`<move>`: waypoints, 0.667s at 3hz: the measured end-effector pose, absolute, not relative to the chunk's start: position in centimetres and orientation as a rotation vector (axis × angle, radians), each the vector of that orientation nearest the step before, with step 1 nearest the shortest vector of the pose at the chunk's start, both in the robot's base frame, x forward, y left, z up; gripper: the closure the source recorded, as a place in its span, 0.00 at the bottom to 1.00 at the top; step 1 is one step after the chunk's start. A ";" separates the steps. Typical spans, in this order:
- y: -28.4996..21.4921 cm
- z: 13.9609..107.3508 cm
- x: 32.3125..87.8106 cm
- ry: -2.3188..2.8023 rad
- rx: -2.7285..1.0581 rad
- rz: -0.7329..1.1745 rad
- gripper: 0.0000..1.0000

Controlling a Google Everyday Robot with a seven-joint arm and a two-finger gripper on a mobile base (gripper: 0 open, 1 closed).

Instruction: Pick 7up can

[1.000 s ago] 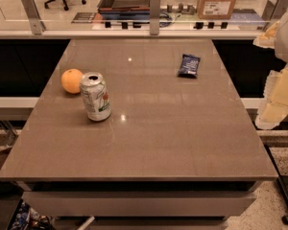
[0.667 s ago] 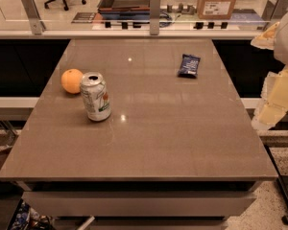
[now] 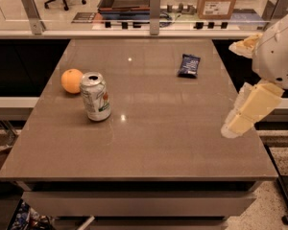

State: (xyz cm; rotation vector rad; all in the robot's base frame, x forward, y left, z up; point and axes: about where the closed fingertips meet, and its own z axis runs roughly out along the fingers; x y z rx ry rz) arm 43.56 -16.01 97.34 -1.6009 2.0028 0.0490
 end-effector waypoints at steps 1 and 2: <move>-12.5 96.2 44.2 1.918 -1.533 0.164 0.00; -9.3 94.7 45.9 1.849 -1.500 0.289 0.00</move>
Offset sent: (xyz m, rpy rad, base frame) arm 0.0511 0.1041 -0.0532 0.3972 0.0079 0.1173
